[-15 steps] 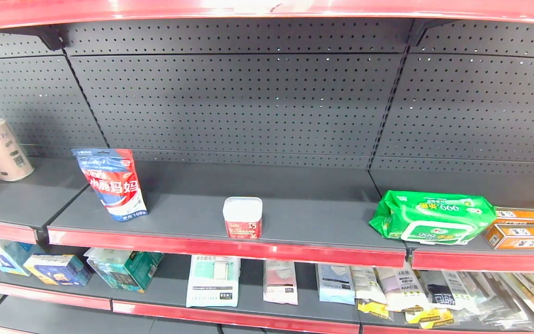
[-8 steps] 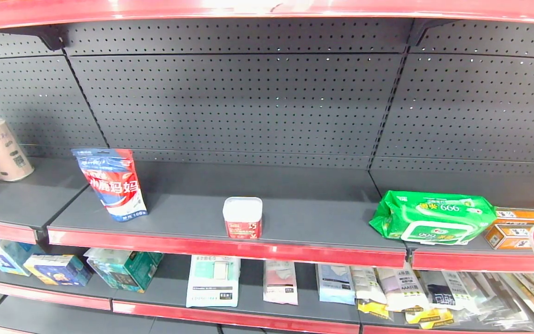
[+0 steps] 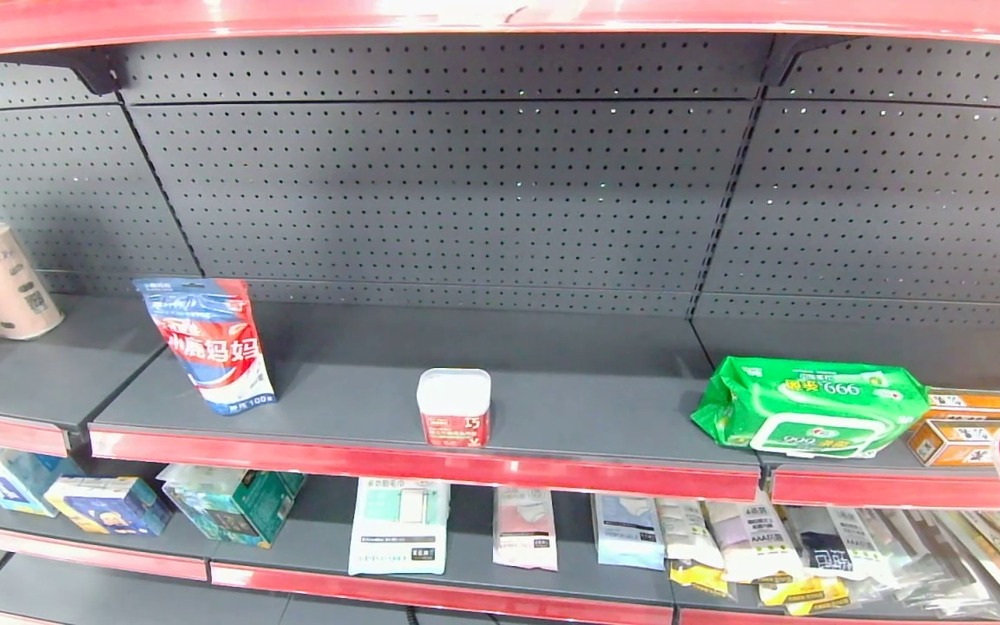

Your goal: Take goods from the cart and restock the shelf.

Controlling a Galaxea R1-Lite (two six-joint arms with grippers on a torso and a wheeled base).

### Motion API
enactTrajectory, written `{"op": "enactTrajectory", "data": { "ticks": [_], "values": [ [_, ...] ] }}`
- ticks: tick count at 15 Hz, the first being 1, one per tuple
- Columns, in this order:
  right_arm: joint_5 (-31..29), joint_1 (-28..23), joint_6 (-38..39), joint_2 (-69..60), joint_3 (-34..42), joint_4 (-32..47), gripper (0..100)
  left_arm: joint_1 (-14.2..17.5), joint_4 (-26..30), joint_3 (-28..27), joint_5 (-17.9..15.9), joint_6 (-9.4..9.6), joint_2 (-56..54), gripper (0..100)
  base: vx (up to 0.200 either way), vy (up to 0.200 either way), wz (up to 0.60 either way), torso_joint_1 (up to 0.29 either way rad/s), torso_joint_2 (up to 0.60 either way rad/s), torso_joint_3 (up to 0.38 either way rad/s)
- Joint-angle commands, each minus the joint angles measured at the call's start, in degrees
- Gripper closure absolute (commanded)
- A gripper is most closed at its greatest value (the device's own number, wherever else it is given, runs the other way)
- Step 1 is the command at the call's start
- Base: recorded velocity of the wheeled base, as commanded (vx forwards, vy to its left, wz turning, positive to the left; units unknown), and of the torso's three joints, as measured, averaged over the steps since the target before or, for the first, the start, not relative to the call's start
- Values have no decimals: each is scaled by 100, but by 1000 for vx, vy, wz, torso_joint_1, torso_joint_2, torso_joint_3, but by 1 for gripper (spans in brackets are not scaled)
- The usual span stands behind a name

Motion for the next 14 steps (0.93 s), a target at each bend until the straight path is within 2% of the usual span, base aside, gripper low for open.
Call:
{"op": "enactTrajectory", "data": {
  "ticks": [1, 2, 4, 6, 8, 14],
  "values": [
    [1, -7, -17, -5, -33, -1, 100, 113, -214, 194, -7, -73, 6, 0, 0, 0, 0, 0, 0, 0],
    [1, -7, -26, 4, -69, -10, 100, 113, -434, 335, -7, -161, 6, 0, 0, 0, 0, 0, 0, 0],
    [1, 2, -69, -5, -104, -10, 100, 96, -698, 388, -69, -179, 68, 0, 0, 0, 0, 0, 0, 0],
    [1, 2, -87, 13, -130, -10, 100, 96, -715, 449, -77, -249, 85, 0, 0, 0, 0, 0, 0, 0],
    [1, 2, -87, 39, -121, -10, 100, 96, -742, 687, -25, -196, 6, 0, 0, 0, 0, 0, 0, 0],
    [1, 2, -87, -5, -86, -1, 100, 96, -733, 854, -7, -187, 6, 0, 0, 0, 0, 0, 0, 0]
  ]
}}
